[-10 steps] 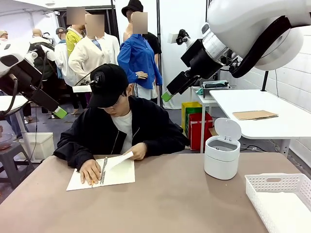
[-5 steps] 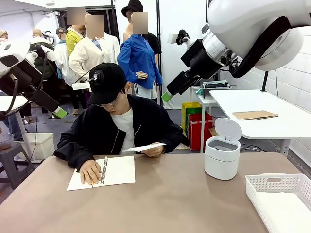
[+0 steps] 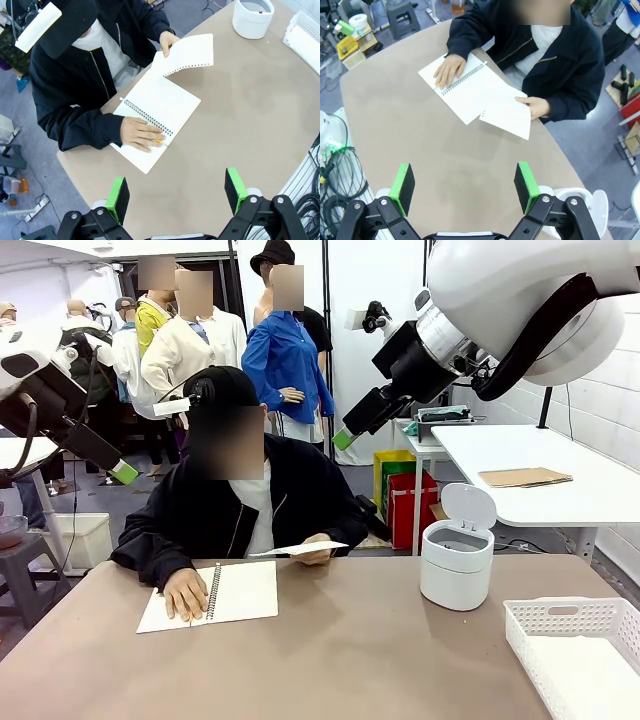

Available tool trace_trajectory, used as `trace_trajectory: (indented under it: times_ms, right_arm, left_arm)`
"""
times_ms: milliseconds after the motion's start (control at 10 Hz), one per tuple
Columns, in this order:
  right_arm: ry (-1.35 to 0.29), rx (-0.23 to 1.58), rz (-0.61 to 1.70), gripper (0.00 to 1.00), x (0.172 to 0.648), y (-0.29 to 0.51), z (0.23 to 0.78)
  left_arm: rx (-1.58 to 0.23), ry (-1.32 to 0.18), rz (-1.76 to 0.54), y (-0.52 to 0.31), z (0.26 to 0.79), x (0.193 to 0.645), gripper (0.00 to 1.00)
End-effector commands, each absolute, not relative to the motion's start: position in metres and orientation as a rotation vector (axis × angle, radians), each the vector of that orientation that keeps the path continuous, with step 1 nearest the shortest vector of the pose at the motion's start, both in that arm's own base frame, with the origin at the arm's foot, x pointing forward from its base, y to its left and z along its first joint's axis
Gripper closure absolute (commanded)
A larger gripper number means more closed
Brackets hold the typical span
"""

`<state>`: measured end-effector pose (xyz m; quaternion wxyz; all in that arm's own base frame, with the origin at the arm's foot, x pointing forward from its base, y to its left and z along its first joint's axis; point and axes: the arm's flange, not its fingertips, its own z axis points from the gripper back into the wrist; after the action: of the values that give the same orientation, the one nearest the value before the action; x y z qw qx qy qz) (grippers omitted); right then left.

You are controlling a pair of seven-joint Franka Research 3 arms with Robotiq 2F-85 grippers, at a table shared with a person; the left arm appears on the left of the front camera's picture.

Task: Sort the paper based on its condition.
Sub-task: If a person hands you a paper, place it in the Organizing basket , and if it's crumpled, put it in the Trash can.

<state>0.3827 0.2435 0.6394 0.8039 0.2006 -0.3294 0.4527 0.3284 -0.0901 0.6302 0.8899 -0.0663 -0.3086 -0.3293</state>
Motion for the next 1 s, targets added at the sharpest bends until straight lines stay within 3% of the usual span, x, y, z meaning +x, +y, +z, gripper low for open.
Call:
trace_trajectory:
  times_ms: [0, 900]
  right_arm:
    - [-0.700, 0.433, 0.970, 0.00, 0.3799, 0.2419, 0.6356]
    - [-0.700, 0.433, 0.970, 0.00, 0.3799, 0.2419, 0.6356]
  left_arm:
    - [-0.133, -0.642, -0.681, -0.0897, 0.6303, 0.3281, 0.00]
    - [-0.133, -0.642, -0.681, -0.0897, 0.6303, 0.3281, 0.00]
